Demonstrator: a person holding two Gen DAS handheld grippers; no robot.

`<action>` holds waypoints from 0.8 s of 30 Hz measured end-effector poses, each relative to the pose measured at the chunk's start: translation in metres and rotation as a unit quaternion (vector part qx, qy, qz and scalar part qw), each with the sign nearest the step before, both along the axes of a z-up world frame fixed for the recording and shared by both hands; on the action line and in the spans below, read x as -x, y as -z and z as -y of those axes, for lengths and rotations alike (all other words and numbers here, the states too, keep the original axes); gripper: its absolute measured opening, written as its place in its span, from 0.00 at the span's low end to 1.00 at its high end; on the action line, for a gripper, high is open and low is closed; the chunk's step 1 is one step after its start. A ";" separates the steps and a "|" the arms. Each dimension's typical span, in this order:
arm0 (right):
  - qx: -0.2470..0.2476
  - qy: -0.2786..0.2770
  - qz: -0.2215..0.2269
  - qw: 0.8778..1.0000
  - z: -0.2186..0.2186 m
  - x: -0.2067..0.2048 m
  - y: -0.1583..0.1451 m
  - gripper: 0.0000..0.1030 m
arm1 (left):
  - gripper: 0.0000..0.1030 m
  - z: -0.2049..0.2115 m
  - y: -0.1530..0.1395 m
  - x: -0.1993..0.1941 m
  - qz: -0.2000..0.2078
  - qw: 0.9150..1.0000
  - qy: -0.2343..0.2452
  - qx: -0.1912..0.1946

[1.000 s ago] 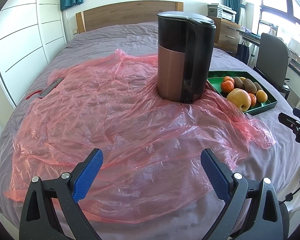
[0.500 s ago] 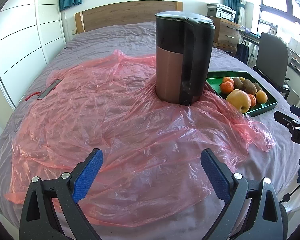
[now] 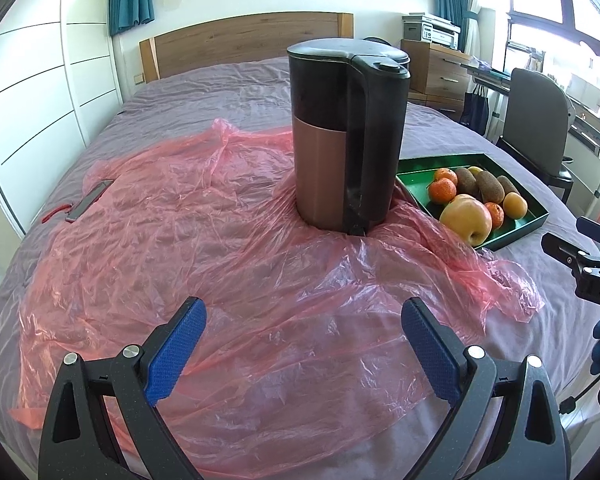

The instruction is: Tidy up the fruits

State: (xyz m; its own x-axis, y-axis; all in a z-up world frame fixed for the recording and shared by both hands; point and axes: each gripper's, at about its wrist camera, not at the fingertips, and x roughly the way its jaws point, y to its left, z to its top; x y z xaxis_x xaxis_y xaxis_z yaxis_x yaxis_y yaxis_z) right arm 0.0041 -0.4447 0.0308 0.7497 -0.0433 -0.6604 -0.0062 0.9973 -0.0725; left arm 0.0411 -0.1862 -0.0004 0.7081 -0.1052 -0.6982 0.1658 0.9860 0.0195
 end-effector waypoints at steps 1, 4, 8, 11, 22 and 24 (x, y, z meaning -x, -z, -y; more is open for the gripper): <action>0.001 0.001 0.000 1.000 0.001 0.000 0.000 1.00 | 0.93 0.001 0.000 0.000 0.000 1.000 0.000 0.000; 0.002 0.003 -0.001 1.000 0.003 -0.002 0.001 1.00 | 0.93 0.003 0.000 -0.002 0.000 1.000 0.001 0.002; 0.004 0.005 -0.002 1.000 0.004 -0.003 0.001 1.00 | 0.93 0.005 -0.001 -0.004 0.001 1.000 0.002 0.003; 0.005 0.005 -0.002 1.000 0.005 -0.004 0.002 1.00 | 0.93 0.007 -0.001 -0.006 0.002 1.000 0.002 0.006; 0.008 0.007 -0.002 1.000 0.007 -0.006 0.003 1.00 | 0.93 0.009 -0.001 -0.007 0.004 1.000 0.004 0.008; 0.008 0.007 -0.002 1.000 0.008 -0.007 0.003 1.00 | 0.93 0.009 -0.001 -0.007 0.004 1.000 0.004 0.008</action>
